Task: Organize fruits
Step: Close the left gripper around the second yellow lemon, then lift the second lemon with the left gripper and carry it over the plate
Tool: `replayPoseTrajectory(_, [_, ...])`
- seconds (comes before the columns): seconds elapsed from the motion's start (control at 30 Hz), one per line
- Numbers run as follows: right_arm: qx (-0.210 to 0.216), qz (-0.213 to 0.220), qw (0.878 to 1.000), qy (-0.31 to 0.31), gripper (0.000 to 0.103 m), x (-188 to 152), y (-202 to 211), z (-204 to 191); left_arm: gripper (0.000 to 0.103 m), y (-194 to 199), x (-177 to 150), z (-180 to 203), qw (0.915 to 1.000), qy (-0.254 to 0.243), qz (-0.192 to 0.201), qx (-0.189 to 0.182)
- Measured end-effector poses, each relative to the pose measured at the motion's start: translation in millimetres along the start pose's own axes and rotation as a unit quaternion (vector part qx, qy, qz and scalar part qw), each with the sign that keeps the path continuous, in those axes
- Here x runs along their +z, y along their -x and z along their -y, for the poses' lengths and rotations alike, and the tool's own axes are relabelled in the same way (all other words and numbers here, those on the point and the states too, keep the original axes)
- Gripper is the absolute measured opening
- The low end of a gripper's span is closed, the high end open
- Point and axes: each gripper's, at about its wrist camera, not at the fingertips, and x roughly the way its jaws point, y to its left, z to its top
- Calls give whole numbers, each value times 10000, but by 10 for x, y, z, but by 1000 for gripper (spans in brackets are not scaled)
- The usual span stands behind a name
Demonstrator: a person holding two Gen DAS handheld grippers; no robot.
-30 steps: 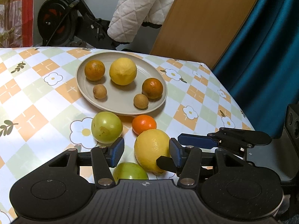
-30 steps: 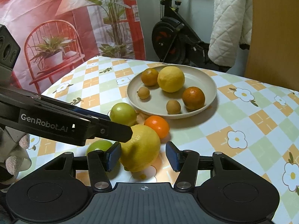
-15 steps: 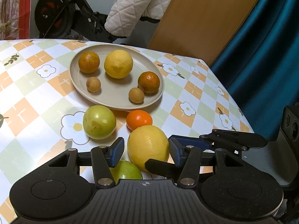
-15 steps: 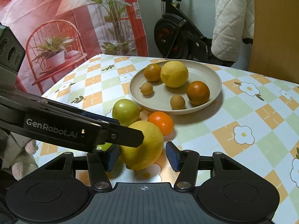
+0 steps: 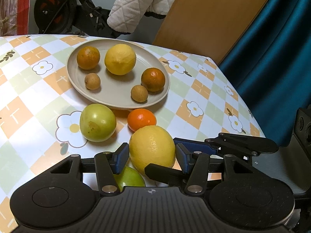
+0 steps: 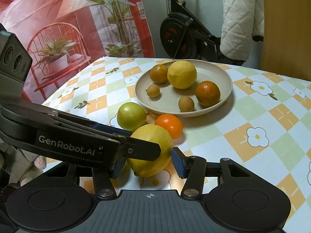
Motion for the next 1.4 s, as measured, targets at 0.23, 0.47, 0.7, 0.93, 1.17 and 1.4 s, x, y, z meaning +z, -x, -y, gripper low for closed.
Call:
replayPoseTrajectory(0.23, [12,8,10000,-66,49,2,-9,7,55,-1,1,-12,10000,33,11,-20])
replayPoseTrajectory(0.47, [49,4,9998,-187,49,-14,-28,30,55,6,-9,-6,10000,54,15,-7])
replayPoseTrajectory(0.7, [63,20,9997,-218,50,-20,-29,37,55,11,-9,-3,10000,54,26,-2])
replayPoseTrajectory(0.93, [93,62,9996,-273,50,-35,-25,49,55,11,-10,0,10000,36,35,16])
replayPoseTrajectory(1.17, [93,69,9996,-270,49,-35,-27,54,55,6,-5,15,10000,-3,64,24])
replayPoseTrajectory(1.4, [94,47,9996,-265,49,-22,-12,55,54,20,-26,35,9999,-2,118,31])
